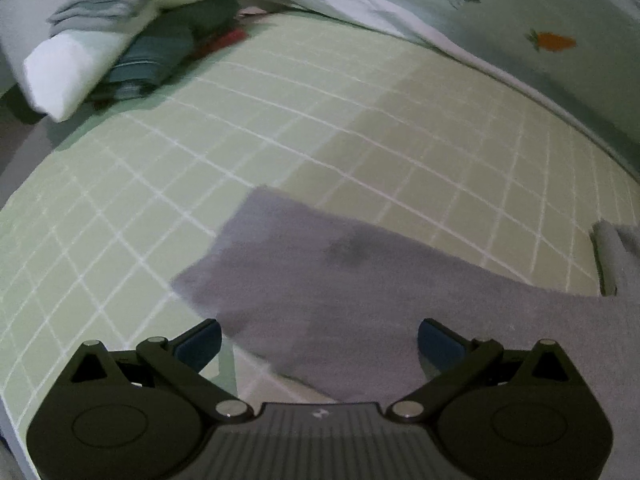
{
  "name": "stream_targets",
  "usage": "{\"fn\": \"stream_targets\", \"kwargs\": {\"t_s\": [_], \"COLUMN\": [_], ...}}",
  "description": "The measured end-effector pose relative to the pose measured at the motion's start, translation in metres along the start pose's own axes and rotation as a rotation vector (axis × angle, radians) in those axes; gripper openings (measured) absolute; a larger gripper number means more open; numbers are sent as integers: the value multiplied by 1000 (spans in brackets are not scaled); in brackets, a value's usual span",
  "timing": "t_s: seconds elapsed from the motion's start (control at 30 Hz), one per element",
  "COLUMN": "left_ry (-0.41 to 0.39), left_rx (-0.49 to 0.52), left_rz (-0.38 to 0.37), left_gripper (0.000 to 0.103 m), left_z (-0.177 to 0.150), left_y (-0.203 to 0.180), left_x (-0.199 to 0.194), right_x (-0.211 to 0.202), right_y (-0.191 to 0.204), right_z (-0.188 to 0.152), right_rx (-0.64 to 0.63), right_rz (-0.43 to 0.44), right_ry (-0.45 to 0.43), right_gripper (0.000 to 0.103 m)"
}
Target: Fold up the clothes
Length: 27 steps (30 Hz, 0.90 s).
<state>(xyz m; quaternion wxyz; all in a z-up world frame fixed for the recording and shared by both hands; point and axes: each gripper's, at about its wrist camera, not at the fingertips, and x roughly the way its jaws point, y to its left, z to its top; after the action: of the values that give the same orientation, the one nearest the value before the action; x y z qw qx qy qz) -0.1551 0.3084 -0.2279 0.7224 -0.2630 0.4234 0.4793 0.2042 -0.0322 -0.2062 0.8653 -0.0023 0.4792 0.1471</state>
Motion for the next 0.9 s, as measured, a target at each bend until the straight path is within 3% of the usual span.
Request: {"fn": "stream_targets", "kwargs": {"t_s": [0.13, 0.33, 0.37, 0.43, 0.47, 0.5, 0.53, 0.57, 0.73, 0.9], "left_ry": [0, 37, 29, -8, -27, -33, -33, -32, -75, -143], "left_rx": [-60, -118, -130, -104, -89, -80, -80, -79, -22, 94], "left_rz": [41, 26, 25, 8, -2, -25, -48, -69, -173, -334], "left_gripper": [103, 101, 97, 76, 55, 42, 38, 25, 20, 19], "left_z": [3, 6, 5, 5, 5, 5, 6, 6, 10, 10], "left_y": [23, 36, 36, 29, 25, 21, 17, 14, -9, -61], "left_x": [-3, 13, 14, 10, 8, 6, 4, 3, -20, -60], "right_x": [-13, -39, -43, -48, -51, -53, -54, -55, -61, -67], "right_y": [1, 9, 10, 10, 9, 8, 7, 6, -1, -14], "right_z": [-36, -81, -85, -86, -85, -84, -83, -82, -82, -88], "right_rx": [-34, -65, -75, -94, -100, -105, -106, -106, -81, -40], "right_rz": [-27, 13, 10, -4, -19, -34, -42, -49, -33, -21], "right_ry": [51, 125, 126, 112, 102, 91, 82, 73, 46, 28], "right_gripper": [98, 100, 100, 101, 101, 101, 101, 101, 101, 101]}}
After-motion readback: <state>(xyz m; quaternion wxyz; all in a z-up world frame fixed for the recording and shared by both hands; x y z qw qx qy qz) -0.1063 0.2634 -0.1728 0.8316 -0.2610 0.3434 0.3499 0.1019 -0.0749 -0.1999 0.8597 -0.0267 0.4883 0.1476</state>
